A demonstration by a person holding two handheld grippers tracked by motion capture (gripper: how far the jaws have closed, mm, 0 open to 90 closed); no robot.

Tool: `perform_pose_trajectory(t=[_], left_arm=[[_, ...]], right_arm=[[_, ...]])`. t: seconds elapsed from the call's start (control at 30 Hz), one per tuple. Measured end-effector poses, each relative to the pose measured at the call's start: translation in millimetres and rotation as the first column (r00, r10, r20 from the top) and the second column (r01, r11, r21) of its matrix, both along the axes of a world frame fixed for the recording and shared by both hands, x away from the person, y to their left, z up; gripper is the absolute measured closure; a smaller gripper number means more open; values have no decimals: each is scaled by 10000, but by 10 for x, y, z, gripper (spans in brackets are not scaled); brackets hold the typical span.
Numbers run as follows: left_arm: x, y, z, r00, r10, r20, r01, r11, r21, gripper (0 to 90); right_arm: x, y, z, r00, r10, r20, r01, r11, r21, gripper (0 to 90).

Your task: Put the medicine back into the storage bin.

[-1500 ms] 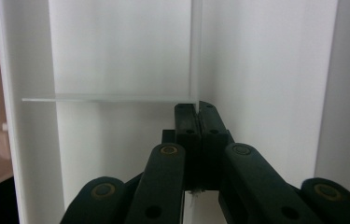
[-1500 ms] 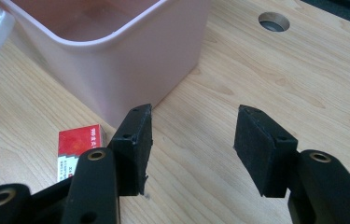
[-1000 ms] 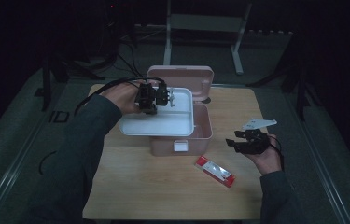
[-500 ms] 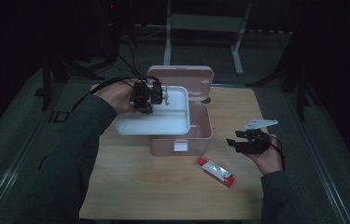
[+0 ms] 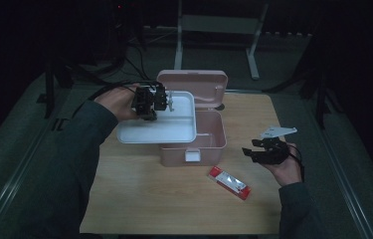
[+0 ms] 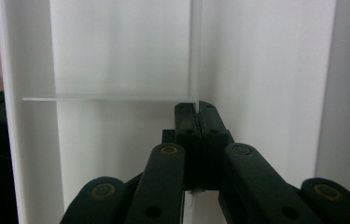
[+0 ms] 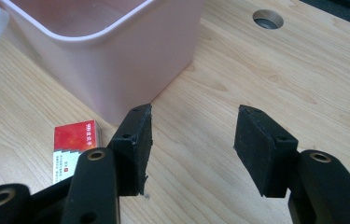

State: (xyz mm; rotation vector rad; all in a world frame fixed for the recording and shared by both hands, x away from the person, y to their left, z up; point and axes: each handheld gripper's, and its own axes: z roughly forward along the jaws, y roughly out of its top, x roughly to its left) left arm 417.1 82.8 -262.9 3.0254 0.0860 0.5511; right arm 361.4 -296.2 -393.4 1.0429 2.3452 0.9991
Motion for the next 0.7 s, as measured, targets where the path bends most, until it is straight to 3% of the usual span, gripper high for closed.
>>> perform_pose_trajectory(t=[0.7], left_arm=[[-8, 219, -44, 9994, 329, -73, -331, 9993, -183, 888]], right_arm=[[-6, -15, -6, 10000, 54, -26, -55, 9999, -116, 460]])
